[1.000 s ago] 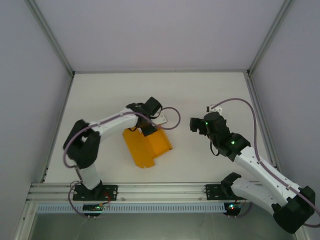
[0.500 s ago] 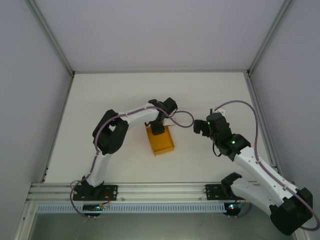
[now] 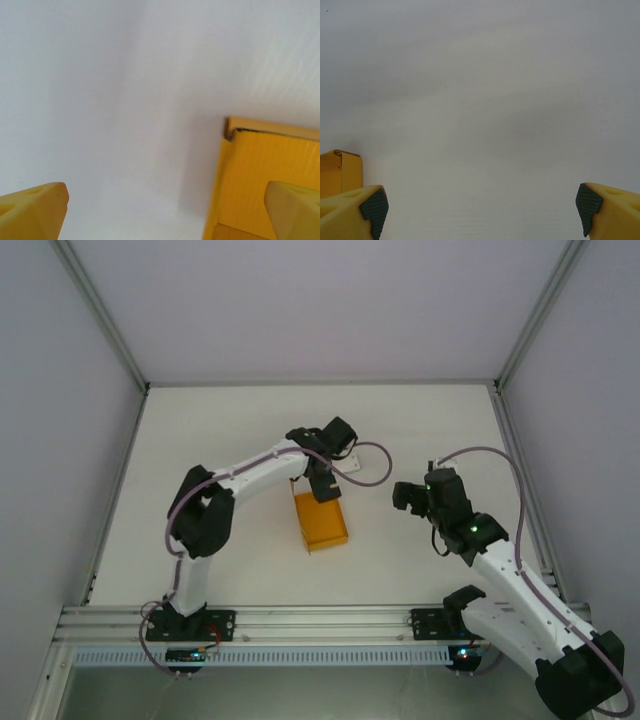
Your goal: Assemble paper box
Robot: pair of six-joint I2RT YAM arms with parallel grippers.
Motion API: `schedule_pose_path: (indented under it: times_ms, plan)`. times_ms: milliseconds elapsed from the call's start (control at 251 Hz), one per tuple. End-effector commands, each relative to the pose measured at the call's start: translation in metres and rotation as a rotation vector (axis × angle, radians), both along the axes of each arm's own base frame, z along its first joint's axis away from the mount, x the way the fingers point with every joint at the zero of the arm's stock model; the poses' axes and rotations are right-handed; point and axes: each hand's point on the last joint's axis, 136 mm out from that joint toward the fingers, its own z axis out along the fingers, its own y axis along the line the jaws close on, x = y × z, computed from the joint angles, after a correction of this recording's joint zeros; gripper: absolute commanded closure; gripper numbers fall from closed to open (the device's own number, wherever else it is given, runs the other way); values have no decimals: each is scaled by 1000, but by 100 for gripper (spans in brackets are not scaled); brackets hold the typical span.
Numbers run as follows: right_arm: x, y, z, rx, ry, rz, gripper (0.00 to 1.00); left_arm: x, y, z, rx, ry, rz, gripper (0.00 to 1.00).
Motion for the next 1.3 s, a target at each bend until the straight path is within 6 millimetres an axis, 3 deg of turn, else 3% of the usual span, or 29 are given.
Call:
schedule_pose_path:
  times_ms: [0,72,148,235,327,443,575,655,702,870,918,1062,1185,1297]
  plan:
    - [0,3,4,4,-10,30,1,25,-3,78,-211,-178,102,1]
    - [4,9,8,15,-25,60,1,39,10,112,-306,-244,216,1]
    - [12,23,12,5,-58,146,1,50,37,142,-415,-268,370,1]
    - [23,56,13,-23,-85,349,1,57,78,155,-525,-264,520,1]
    - [27,101,6,-75,-75,631,1,60,132,147,-601,-279,713,0]
    - [36,148,-7,-157,-67,927,4,42,194,108,-619,-256,940,1]
    - [34,189,-29,-220,-32,1283,9,8,237,61,-629,-190,1090,1]
    - [30,203,-53,-266,24,1462,14,-13,252,42,-629,-155,1150,0]
    - [38,212,-57,-287,54,1505,19,-22,261,34,-628,-159,1178,1]
    - [47,234,-92,-281,195,1587,32,-37,277,28,-661,-186,1225,1]
    - [53,238,-103,-309,208,1574,39,-37,280,30,-658,-190,1232,1]
    - [69,244,-121,-363,231,1497,44,-37,283,29,-638,-189,1239,1]
    - [92,243,-129,-401,219,1346,72,-36,283,25,-627,-183,1241,1]
    - [97,239,-127,-375,193,1235,79,-35,283,22,-620,-178,1250,0]
